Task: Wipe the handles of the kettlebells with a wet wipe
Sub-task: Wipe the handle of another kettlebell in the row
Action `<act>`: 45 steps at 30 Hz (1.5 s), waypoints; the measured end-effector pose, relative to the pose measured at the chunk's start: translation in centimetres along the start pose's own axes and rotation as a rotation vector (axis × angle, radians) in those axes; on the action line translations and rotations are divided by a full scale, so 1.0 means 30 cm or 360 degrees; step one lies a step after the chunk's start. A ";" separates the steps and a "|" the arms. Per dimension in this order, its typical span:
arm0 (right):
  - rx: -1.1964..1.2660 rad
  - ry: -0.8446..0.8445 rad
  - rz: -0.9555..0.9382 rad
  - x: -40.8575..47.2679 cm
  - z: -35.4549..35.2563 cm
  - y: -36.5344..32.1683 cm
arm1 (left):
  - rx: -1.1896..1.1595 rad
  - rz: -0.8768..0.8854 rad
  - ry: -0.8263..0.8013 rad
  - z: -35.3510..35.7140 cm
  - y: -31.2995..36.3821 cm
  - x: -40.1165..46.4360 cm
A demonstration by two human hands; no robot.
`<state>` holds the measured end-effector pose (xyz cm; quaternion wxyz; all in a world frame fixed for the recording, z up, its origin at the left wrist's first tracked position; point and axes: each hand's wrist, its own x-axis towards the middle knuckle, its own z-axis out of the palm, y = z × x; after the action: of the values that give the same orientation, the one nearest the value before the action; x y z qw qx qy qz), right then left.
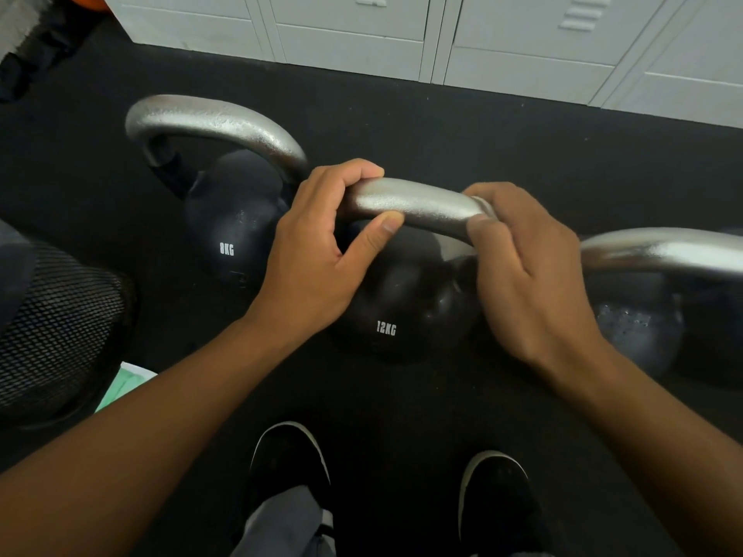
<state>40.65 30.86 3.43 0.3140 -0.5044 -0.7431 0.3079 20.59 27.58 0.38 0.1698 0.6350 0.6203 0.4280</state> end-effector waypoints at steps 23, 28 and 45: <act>0.1065 0.0135 0.0388 -0.021 0.041 0.082 | -0.0013 0.0004 0.0038 0.008 0.002 -0.003; 0.1189 0.0200 0.0429 -0.047 0.072 0.121 | -0.0008 0.0011 0.0029 0.009 0.000 -0.002; 0.1106 0.0149 0.0357 -0.220 0.175 0.092 | -0.0005 0.0037 0.0101 0.025 -0.002 -0.007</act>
<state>40.05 24.73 -2.94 0.4646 -0.4595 -0.5190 0.5510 21.13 27.65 -0.18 0.1461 0.6281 0.6172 0.4508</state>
